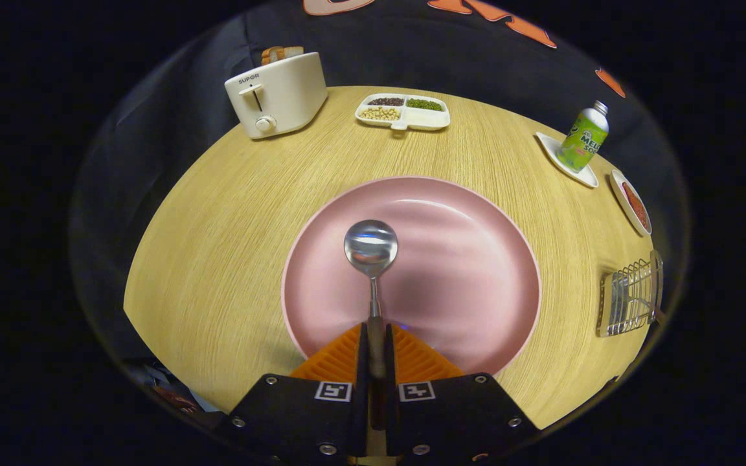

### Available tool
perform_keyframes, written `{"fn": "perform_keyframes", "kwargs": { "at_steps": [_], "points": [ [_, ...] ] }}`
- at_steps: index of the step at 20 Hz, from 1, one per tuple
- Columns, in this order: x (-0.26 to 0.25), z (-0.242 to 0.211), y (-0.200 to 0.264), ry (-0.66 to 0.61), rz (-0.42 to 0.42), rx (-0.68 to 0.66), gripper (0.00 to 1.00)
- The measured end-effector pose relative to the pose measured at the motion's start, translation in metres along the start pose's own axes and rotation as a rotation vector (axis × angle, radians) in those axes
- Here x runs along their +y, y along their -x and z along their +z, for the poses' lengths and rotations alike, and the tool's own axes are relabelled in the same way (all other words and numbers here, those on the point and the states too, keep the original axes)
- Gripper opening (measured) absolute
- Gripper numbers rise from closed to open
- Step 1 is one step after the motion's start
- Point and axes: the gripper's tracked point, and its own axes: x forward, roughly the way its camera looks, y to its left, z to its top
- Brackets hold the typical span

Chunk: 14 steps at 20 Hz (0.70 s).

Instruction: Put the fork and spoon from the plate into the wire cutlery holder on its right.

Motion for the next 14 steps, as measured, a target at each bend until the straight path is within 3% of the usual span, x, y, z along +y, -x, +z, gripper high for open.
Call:
{"fn": "perform_keyframes", "kwargs": {
  "at_steps": [14],
  "points": [
    [-0.037,0.032,0.043,-0.097,0.016,-0.203,0.06]
  ]
}}
